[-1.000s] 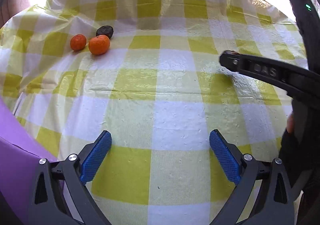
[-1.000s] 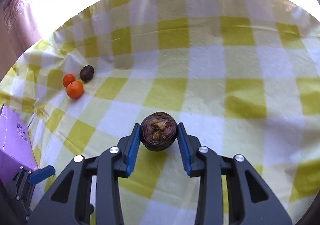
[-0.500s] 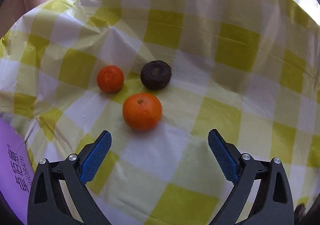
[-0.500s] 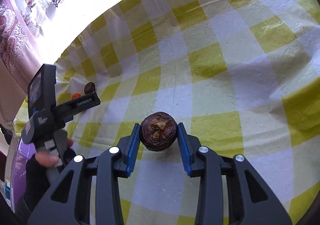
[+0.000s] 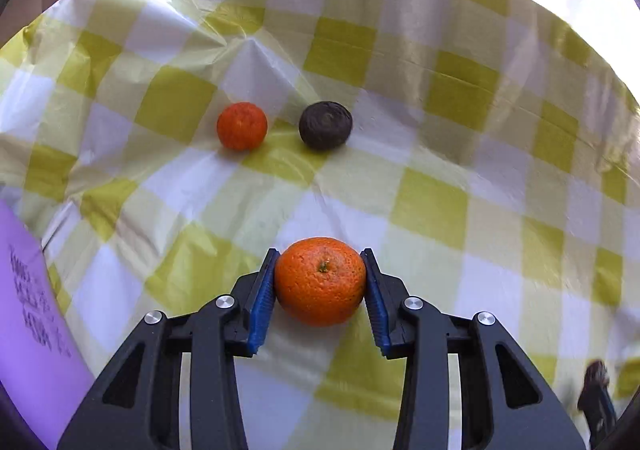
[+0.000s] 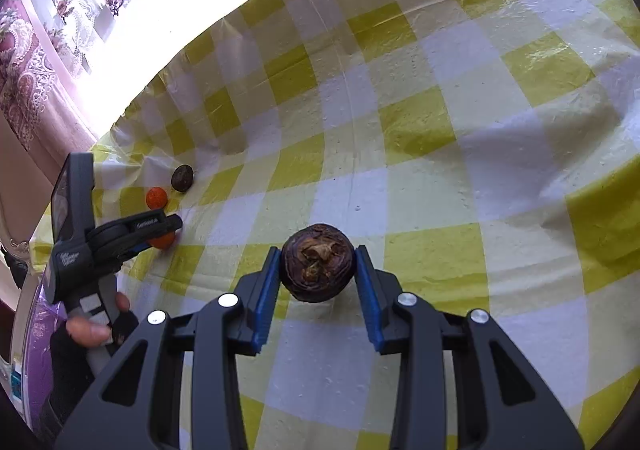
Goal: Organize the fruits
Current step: 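Lift the mandarin and dark fruit and carry them over the box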
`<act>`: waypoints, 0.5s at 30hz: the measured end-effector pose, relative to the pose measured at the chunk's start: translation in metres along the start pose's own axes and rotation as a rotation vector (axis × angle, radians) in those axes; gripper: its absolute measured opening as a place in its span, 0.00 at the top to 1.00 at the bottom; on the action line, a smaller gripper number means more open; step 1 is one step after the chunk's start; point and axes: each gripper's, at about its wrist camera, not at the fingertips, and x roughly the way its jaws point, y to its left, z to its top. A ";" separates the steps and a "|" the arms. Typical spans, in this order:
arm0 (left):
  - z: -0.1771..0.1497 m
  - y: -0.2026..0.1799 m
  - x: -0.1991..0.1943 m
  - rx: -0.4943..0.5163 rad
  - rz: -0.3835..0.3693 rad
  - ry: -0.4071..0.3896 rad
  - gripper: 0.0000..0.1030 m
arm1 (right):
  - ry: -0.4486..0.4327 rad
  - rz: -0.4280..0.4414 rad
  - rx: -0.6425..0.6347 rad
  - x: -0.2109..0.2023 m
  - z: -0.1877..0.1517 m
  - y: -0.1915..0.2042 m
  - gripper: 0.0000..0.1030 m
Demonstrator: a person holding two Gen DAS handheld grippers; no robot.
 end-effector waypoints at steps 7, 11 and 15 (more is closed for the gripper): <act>-0.076 -0.004 -0.064 0.127 -0.142 -0.033 0.62 | -0.002 0.000 -0.002 -0.001 -0.001 0.001 0.64; -0.102 -0.007 -0.082 0.153 -0.158 -0.078 0.62 | 0.000 -0.004 0.001 -0.001 -0.001 0.001 0.64; -0.106 -0.012 -0.084 0.180 -0.158 -0.107 0.62 | 0.002 -0.005 0.003 0.000 -0.001 0.000 0.64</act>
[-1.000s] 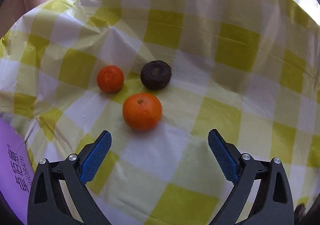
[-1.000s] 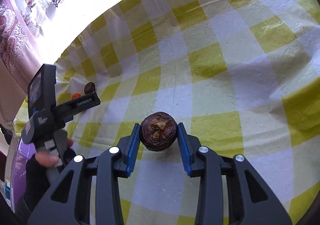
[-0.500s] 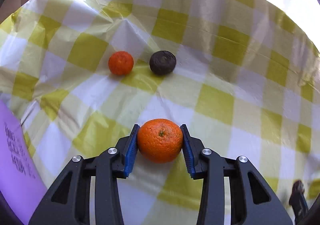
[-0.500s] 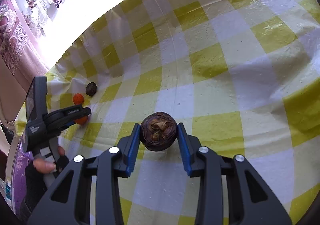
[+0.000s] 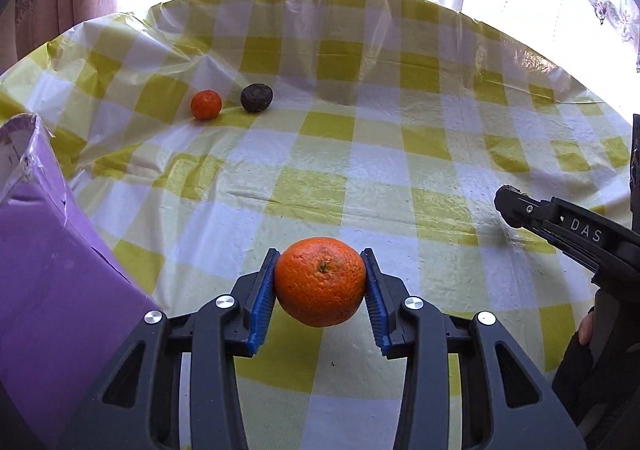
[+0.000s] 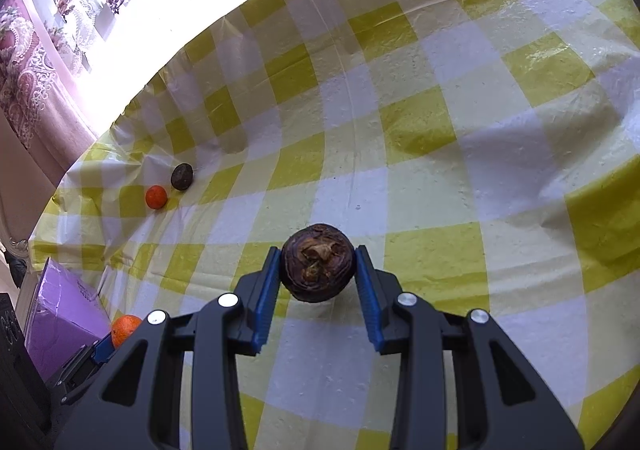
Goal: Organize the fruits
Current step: 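Lift the mandarin and dark fruit and carry them over the box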
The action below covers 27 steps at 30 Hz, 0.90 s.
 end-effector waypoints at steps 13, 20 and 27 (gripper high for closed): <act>0.001 -0.001 -0.001 0.014 -0.007 -0.020 0.62 | 0.003 -0.004 -0.003 0.001 0.001 0.001 0.64; -0.011 -0.004 -0.012 0.063 -0.039 -0.012 0.62 | 0.003 -0.064 0.023 -0.007 -0.013 0.011 0.64; -0.036 0.002 -0.042 0.064 -0.061 -0.036 0.62 | -0.044 -0.069 -0.016 -0.044 -0.055 0.037 0.64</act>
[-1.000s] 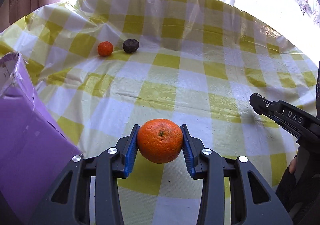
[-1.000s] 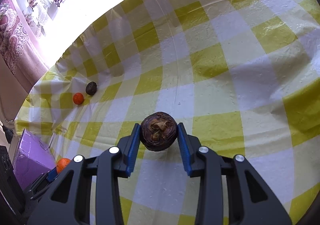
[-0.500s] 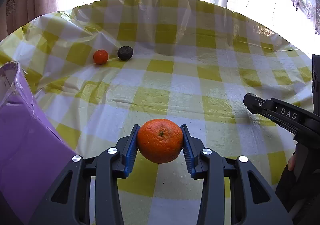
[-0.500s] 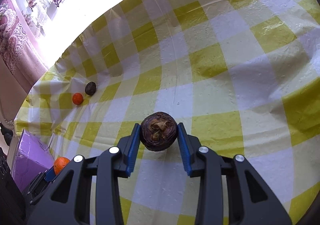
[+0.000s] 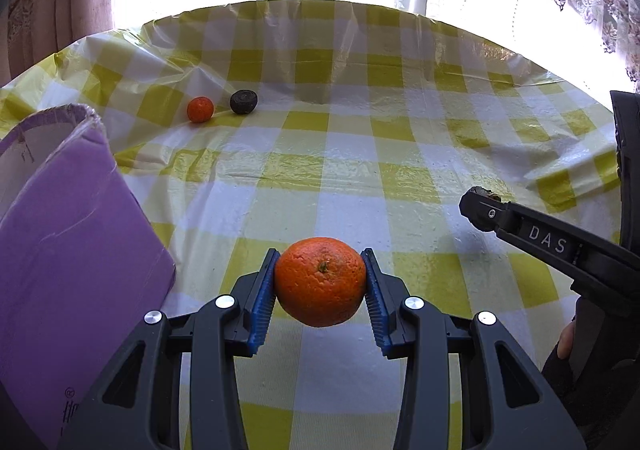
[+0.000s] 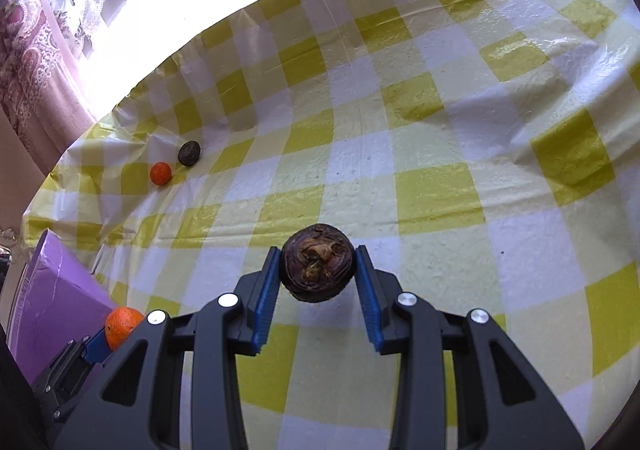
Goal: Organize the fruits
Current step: 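Lift the mandarin and dark fruit and carry them over the box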
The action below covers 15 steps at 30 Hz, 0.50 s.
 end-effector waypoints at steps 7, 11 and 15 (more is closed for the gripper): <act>-0.003 -0.002 -0.067 0.051 -0.040 -0.142 0.62 | -0.036 0.031 0.046 -0.019 -0.020 0.008 0.64; 0.006 0.008 -0.113 0.029 -0.053 -0.249 0.62 | -0.040 0.083 0.006 -0.021 -0.028 0.030 0.64; 0.012 0.036 -0.153 -0.011 -0.007 -0.319 0.62 | -0.057 0.175 -0.097 -0.034 -0.033 0.076 0.64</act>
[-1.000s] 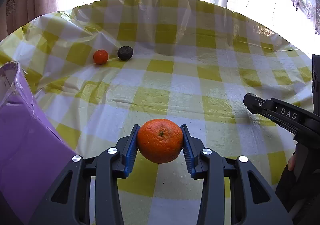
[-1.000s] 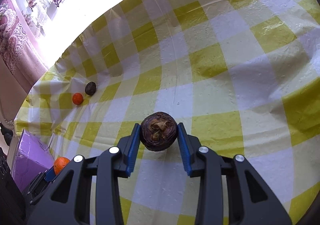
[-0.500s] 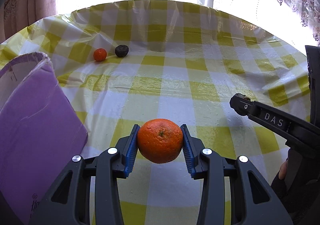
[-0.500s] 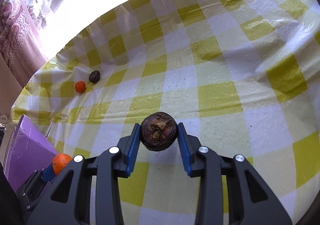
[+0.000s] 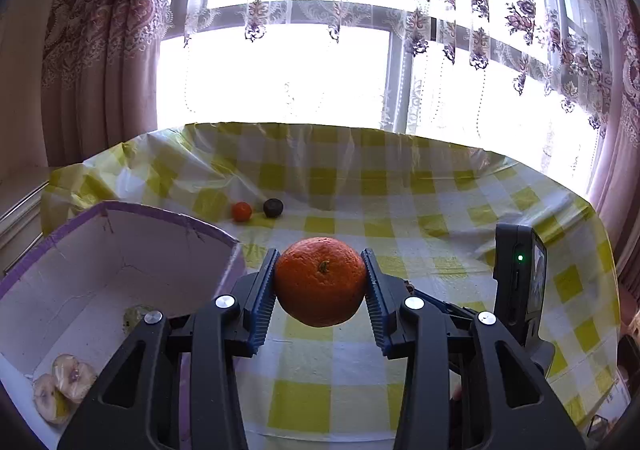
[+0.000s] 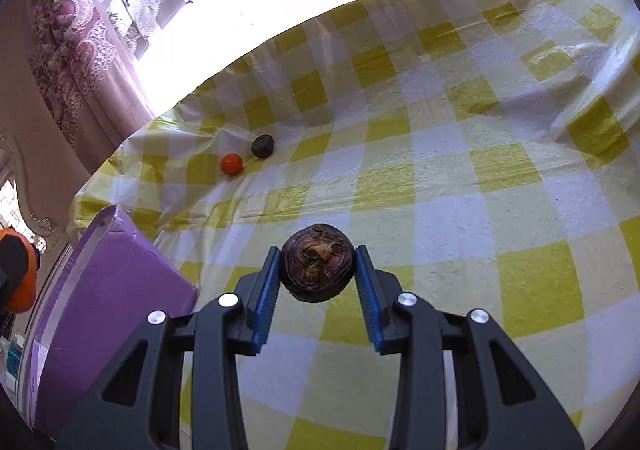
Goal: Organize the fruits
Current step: 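Lift the mandarin and dark fruit and carry them over the box, then lower the mandarin and dark fruit into the box and open both tools, then withdraw both open tools from the box back over the table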
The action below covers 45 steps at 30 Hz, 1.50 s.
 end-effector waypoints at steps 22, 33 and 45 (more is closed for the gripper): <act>-0.018 0.243 0.009 -0.279 0.312 0.553 0.62 | 0.333 0.123 -0.695 0.047 -0.035 0.254 0.63; -0.028 0.264 0.025 -0.403 0.241 0.650 0.35 | 0.380 -0.007 -0.861 0.072 -0.054 0.276 0.27; -0.039 0.292 0.019 -0.681 -0.069 0.584 0.15 | 0.302 0.088 -0.805 0.055 -0.048 0.265 0.07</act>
